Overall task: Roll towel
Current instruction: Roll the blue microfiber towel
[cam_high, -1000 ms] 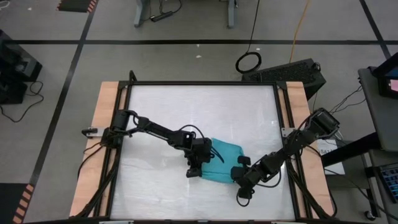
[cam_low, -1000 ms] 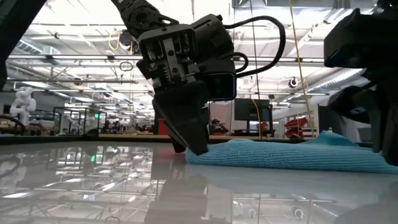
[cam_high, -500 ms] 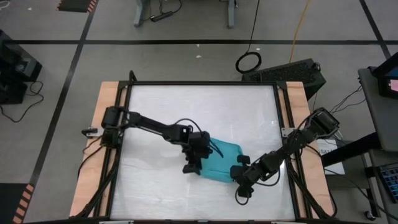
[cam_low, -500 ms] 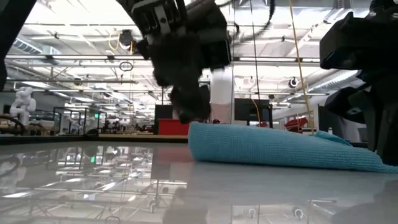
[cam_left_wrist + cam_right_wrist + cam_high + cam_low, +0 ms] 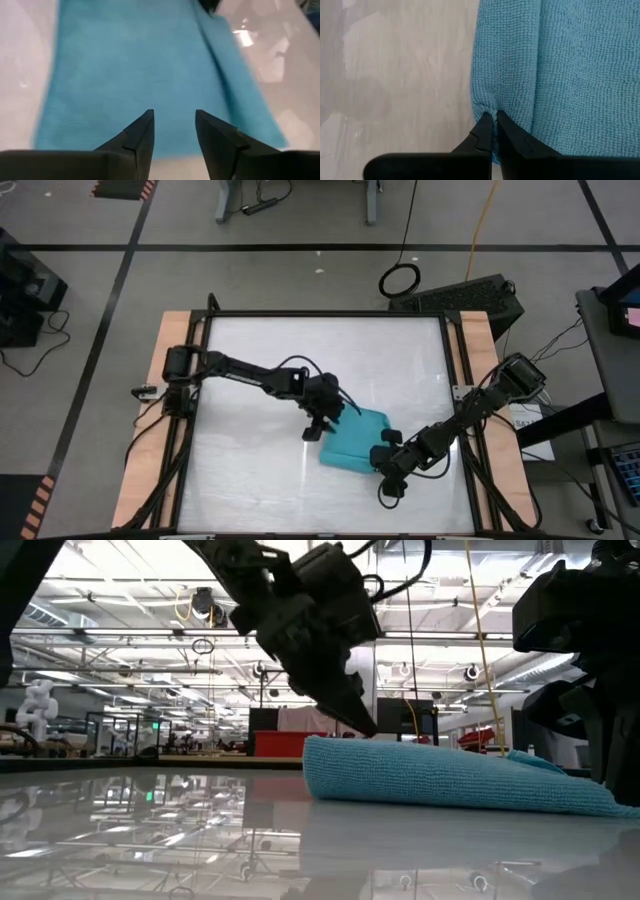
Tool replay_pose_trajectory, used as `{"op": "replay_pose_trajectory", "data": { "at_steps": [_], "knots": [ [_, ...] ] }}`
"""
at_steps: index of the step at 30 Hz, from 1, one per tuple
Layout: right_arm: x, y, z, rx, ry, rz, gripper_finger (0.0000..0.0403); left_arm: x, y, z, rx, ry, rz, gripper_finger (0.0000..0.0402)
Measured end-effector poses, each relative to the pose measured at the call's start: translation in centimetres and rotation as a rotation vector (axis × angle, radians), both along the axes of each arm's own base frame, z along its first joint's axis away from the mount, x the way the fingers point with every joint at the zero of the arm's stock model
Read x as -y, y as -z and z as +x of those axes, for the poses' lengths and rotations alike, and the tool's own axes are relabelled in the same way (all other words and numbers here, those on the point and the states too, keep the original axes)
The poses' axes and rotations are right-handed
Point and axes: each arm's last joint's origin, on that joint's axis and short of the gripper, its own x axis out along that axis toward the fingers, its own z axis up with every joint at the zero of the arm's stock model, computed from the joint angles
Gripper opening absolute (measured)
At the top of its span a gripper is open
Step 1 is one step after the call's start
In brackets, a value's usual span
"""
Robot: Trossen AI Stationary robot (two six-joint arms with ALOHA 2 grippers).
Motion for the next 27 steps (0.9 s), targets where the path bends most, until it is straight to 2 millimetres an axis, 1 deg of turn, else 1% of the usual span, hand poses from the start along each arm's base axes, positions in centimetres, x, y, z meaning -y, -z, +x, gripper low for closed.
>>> {"op": "replay_pose_trajectory", "data": {
  "at_steps": [2, 5, 8, 12, 19, 27],
  "knots": [
    [0.0, 0.0, 0.1, 0.008, -0.002, 0.006, 0.0002, -0.4, 0.3, 0.2, 0.021, 0.011, 0.018, 0.0137],
    [-0.1, -0.1, 0.2, 0.019, -0.003, 0.017, 0.0002, -0.8, 1.4, 0.5, 0.014, 0.026, 0.035, 0.0127],
    [-0.1, -0.1, 0.2, 0.02, -0.005, 0.017, 0.0002, -0.9, 2.6, 0.7, 0.002, 0.046, 0.036, 0.0121],
    [-0.2, -0.1, 0.2, 0.024, -0.011, 0.016, 0.0002, -1.3, 4.6, 0.7, -0.059, 0.051, 0.0, 0.012],
    [-0.1, -0.1, 0.3, 0.028, -0.019, 0.012, 0.0002, -1.8, 5.0, 0.4, -0.127, 0.012, 0.005, 0.012],
    [1.1, -0.1, 1.2, 0.037, 0.001, 0.006, 0.0002, -4.3, 5.6, -1.3, -0.33, -0.104, -0.011, 0.012]
  ]
}}
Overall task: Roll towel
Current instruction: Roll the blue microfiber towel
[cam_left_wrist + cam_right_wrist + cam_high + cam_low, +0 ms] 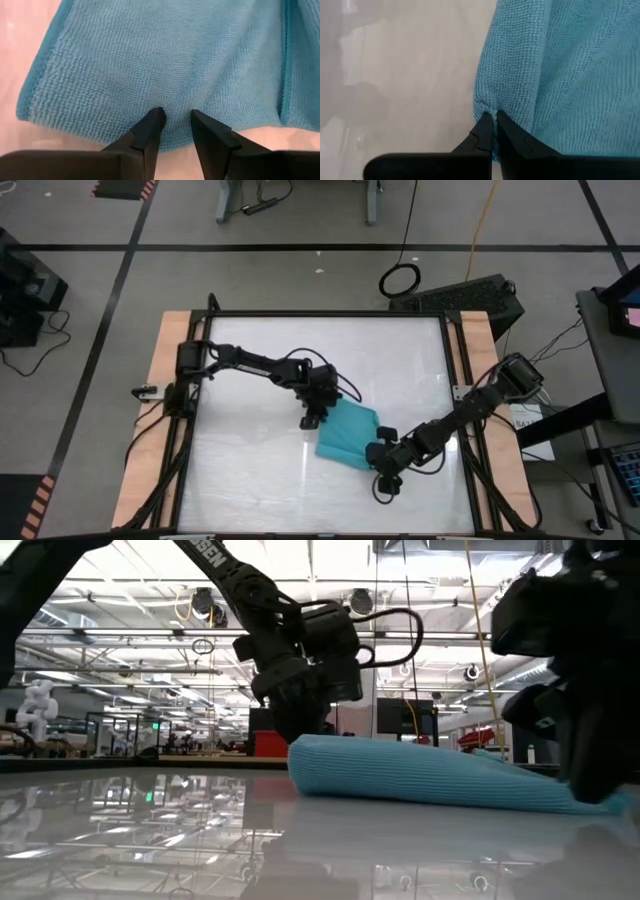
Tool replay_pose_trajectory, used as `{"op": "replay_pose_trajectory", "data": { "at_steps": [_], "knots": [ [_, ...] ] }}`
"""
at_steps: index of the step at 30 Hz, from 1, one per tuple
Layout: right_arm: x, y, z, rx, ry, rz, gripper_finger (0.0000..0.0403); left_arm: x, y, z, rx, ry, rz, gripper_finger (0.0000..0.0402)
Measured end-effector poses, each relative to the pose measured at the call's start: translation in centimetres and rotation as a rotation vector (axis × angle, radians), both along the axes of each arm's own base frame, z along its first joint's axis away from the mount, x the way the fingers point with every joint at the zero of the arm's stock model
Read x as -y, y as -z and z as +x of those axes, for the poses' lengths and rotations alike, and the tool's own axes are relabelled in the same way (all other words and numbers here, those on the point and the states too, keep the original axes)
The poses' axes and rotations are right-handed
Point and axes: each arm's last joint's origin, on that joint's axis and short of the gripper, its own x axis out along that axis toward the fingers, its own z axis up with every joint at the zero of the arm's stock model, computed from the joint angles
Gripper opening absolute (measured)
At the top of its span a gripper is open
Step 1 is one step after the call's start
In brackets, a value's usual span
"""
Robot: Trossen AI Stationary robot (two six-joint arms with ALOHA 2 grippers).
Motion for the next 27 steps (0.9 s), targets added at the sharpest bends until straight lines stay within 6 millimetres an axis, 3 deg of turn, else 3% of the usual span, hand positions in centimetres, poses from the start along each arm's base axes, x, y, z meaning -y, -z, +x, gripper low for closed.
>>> {"op": "replay_pose_trajectory", "data": {
  "at_steps": [10, 19, 27],
  "knots": [
    [4.6, -1.1, 1.6, 0.02, 0.03, -0.091, 0.0002, -1.9, -1.2, -1.4, -0.084, -0.082, 0.029, 0.012],
    [9.8, -1.5, 2.9, 0.012, -0.056, -0.138, 0.0002, -4.0, -1.8, -2.8, -0.175, -0.171, 0.055, 0.012],
    [12.9, -1.7, 3.6, 0.053, -0.157, -0.146, 0.0002, -6.2, -2.3, -3.6, -0.179, -0.235, 0.079, 0.012]
  ]
}}
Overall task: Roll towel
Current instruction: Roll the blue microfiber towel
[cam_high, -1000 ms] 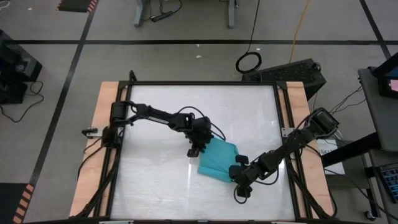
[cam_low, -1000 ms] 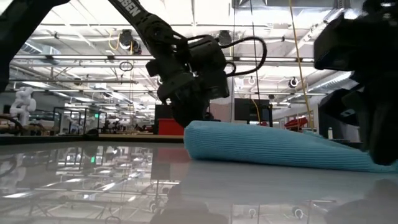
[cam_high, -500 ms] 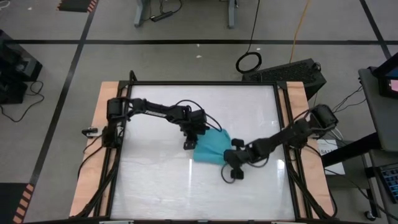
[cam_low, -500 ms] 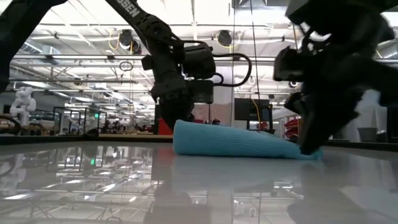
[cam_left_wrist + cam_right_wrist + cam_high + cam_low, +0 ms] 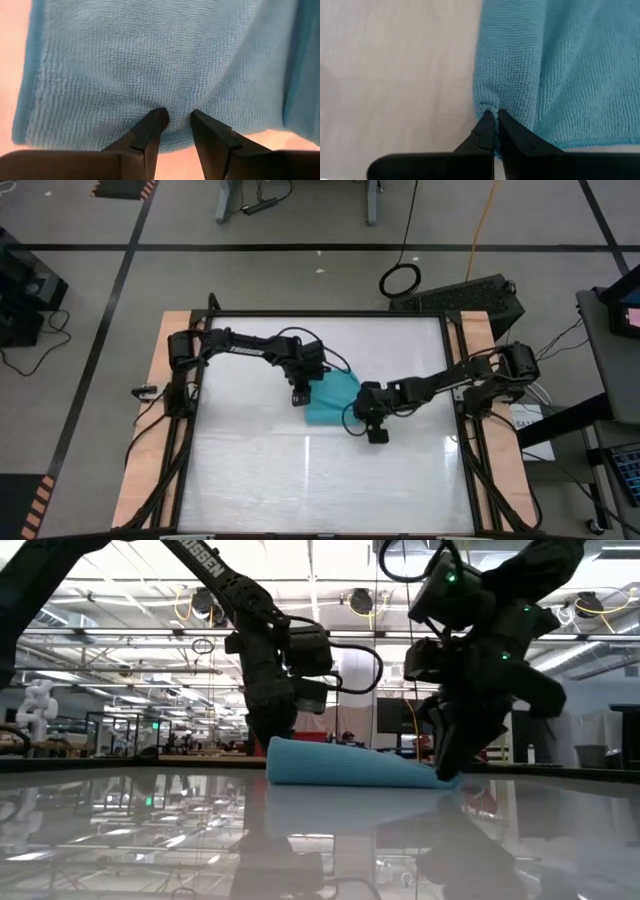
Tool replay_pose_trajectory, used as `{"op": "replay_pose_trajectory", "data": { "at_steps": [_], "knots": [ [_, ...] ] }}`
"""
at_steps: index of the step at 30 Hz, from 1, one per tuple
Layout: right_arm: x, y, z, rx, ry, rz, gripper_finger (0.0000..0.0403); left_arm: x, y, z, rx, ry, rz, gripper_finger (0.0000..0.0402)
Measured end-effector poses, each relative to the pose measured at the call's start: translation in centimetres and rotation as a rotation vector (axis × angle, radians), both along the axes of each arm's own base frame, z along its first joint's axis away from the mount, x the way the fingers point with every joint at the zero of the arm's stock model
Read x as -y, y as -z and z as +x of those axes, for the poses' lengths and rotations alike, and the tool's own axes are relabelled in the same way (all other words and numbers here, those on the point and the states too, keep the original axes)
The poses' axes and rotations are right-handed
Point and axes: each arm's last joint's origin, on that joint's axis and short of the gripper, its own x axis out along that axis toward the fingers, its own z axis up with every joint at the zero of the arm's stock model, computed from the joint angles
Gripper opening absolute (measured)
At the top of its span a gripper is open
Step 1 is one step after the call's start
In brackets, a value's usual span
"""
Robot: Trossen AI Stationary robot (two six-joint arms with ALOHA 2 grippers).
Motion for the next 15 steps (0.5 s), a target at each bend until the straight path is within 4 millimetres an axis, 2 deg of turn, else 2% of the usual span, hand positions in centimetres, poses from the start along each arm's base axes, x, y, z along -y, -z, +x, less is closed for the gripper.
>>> {"op": "replay_pose_trajectory", "data": {
  "at_steps": [5, 9, 12, 15],
  "knots": [
    [1.5, -0.2, 0.3, 0.032, -0.036, 0.002, 0.0002, -1.3, -1.4, -0.5, 0.043, -0.041, 0.041, 0.012],
    [2.3, -0.2, 0.3, 0.032, -0.031, 0.031, 0.0002, -1.4, -3.8, -1.2, 0.077, -0.058, 0.048, 0.012],
    [2.6, -0.2, 0.3, 0.035, -0.035, 0.053, 0.0002, -0.4, -5.4, -1.7, 0.096, -0.034, 0.044, 0.012],
    [2.9, -0.2, 0.3, 0.037, -0.032, 0.068, 0.0002, 1.8, -7.3, -1.7, 0.166, 0.051, 0.043, 0.012]
  ]
}}
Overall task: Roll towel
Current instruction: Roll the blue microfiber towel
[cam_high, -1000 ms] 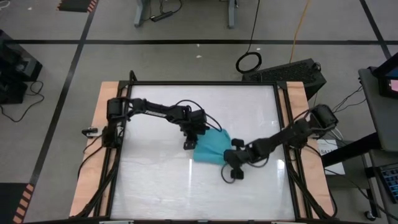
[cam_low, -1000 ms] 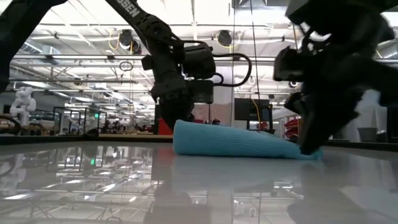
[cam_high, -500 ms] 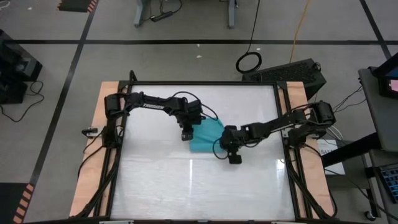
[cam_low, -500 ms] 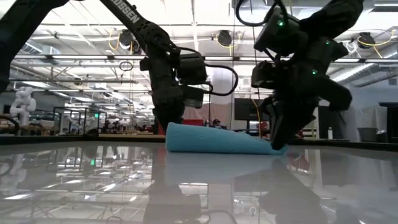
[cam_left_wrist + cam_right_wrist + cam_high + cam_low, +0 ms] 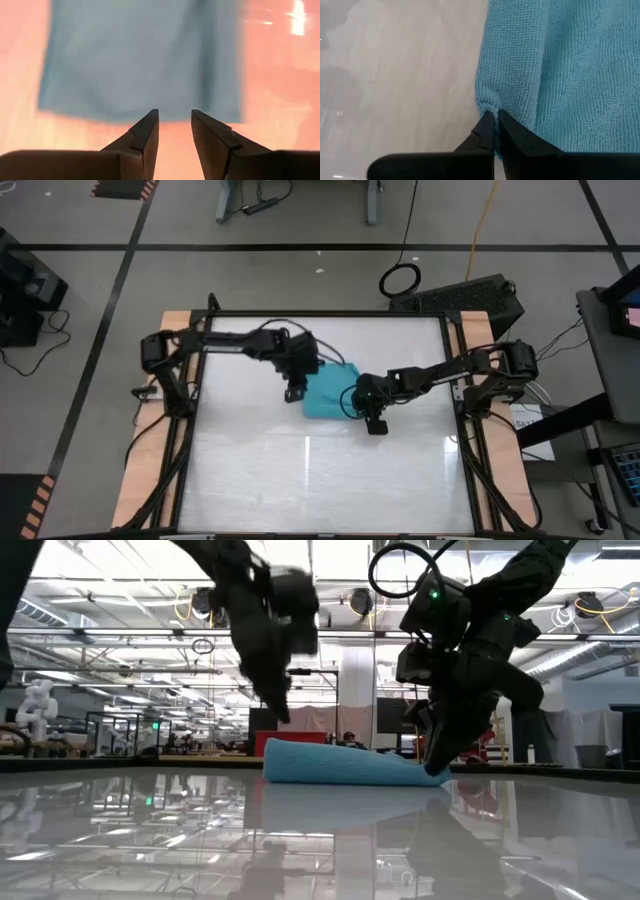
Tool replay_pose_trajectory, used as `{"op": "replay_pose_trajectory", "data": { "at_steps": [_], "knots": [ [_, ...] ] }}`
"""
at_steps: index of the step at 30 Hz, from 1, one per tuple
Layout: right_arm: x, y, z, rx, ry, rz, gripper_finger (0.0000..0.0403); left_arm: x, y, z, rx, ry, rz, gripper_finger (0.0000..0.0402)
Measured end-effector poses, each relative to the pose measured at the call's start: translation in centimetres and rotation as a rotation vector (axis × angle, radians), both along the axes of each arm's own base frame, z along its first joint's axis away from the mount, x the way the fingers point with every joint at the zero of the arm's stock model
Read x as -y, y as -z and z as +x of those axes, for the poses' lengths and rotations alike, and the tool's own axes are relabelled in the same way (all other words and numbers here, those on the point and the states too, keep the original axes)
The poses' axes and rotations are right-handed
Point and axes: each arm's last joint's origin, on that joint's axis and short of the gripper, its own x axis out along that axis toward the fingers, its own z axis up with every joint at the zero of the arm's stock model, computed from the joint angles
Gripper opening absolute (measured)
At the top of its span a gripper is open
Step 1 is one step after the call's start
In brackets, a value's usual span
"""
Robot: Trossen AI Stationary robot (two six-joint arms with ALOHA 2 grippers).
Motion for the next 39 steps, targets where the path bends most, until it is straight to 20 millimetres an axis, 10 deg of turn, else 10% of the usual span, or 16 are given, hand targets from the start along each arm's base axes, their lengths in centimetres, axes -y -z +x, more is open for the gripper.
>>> {"op": "replay_pose_trajectory", "data": {
  "at_steps": [12, 23, 39],
  "knots": [
    [0.1, -0.1, 0.0, 0.003, 0.01, 0.029, 0.0002, 10.3, 0.2, 1.5, 0.193, 0.445, 0.28, 0.0161],
    [0.1, -0.1, 0.1, 0.005, 0.024, 0.038, 0.0002, 9.8, 3.7, -0.2, 0.095, 0.374, 0.32, 0.0245],
    [0.0, -0.2, 0.2, 0.009, 0.038, 0.072, 0.0002, 8.9, 7.9, -0.4, 0.141, 0.281, 0.309, 0.0115]
  ]
}}
